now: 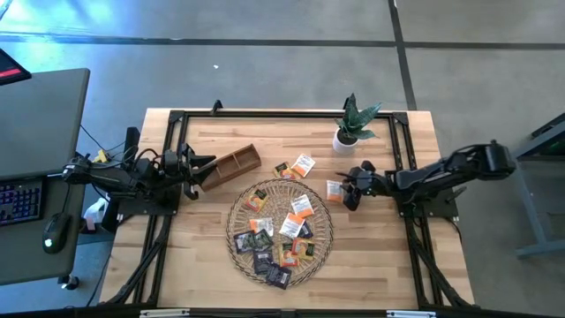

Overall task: Pick & Place Tea
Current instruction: Put the white tea bag into the right compartment of the wooden organizer

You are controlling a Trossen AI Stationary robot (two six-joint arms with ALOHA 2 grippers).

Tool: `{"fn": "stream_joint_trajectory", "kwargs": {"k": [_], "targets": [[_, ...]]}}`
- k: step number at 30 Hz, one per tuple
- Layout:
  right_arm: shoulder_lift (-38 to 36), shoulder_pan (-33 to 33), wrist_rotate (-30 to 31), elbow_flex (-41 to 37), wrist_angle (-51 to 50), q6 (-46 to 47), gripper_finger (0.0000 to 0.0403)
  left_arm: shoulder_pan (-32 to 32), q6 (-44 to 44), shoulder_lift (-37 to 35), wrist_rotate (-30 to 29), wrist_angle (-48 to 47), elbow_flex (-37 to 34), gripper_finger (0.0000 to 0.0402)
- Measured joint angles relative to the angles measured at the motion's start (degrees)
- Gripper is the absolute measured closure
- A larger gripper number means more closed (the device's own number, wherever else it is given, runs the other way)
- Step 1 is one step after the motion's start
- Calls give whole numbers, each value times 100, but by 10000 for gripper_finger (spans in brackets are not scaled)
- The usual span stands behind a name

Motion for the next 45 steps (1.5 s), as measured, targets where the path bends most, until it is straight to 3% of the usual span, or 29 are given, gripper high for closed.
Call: {"fn": "stream_joint_trajectory", "kwargs": {"k": [7, 14, 21, 24, 27, 34, 40, 45], "targets": [[25, 4, -168, -7, 139, -81, 396, 0, 0, 0, 0, -1, 2, 266], [-12, 11, -306, -31, 1326, -659, 399, 0, 0, 0, 0, -3, 2, 266], [15, 11, 403, 275, 2994, -1507, 401, 0, 0, 0, -19, 0, 2, 266], [212, 0, 592, 908, 3127, -2092, 401, 0, 0, -2, -122, 19, 2, 266], [733, -77, 405, 1843, 3079, -2565, 402, 0, 12, -4, -324, 44, 4, 266], [2801, -399, -256, 4337, 2631, -3704, 402, 0, 42, -4, -553, 45, 4, 266], [4354, -758, -467, 6263, 1886, -4010, 402, 0, 34, -4, -525, 34, 4, 266], [5163, -964, -501, 7279, 882, -3971, 403, 0, -111, -3, -371, -58, 4, 266]]}}
